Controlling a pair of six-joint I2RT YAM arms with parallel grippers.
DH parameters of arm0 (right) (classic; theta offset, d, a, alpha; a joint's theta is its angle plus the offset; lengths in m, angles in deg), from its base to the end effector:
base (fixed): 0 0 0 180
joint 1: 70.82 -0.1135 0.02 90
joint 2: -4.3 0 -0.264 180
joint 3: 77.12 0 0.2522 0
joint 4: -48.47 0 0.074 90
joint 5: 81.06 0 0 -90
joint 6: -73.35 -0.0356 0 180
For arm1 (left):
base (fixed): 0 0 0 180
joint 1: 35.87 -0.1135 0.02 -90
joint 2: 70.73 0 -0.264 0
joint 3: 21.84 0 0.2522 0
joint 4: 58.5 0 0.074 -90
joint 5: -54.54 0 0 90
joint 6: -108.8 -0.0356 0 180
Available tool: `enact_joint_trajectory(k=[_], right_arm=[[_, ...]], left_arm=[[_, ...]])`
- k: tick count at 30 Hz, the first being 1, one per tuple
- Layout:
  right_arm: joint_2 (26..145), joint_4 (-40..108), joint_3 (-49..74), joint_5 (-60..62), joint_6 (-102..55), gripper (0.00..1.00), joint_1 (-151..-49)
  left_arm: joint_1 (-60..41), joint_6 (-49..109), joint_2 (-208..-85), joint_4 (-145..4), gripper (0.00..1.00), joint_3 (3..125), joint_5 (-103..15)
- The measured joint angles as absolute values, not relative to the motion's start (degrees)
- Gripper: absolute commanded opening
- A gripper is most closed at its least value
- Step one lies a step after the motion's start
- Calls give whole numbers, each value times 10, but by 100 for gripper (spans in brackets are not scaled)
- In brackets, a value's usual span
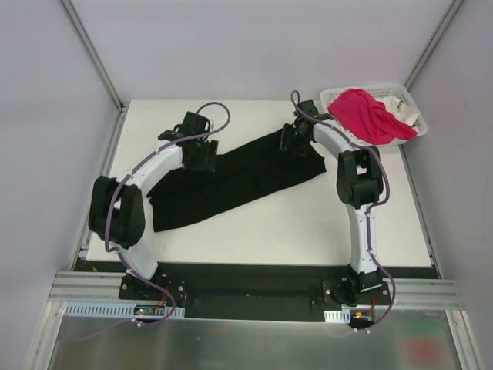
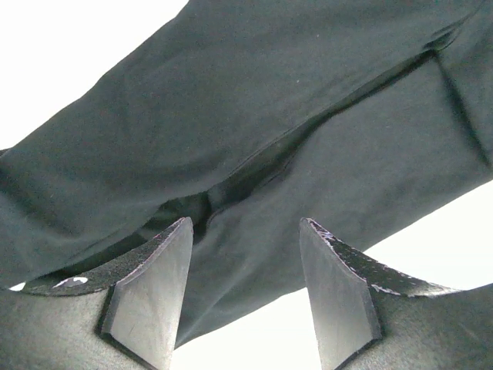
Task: Fold and stack the t-shirts
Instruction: Rotate the tshirt 90 degrees
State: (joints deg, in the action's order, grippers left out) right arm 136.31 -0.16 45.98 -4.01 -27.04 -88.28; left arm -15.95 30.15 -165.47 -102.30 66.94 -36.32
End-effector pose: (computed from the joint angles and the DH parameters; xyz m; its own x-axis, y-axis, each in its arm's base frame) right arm 0.4786 0.1589 0.1789 -0.8651 -0.0879 -0.4938 -0.2553 0.9246 0.2828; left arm 0.3415 -0.1243 0.2668 -0.7725 0.0706 -0.6311 0.2017 0.9696 -0.1384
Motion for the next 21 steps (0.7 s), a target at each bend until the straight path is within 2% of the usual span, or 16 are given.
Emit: enact_joint_trajectory(k=[7,15,21], right_arm=[[1355,10,442,-50,-271,57,-875],[1348,26,424,-68,-274,57,-867],[1348,27,424,-71,-278,57,-865]], left_arm=[[-152,206,-1743,-1103,56,722,-374],[-151,111,-1749,-1175,49,748,-385],[-122,35,-1754,-1217,49,753,-412]])
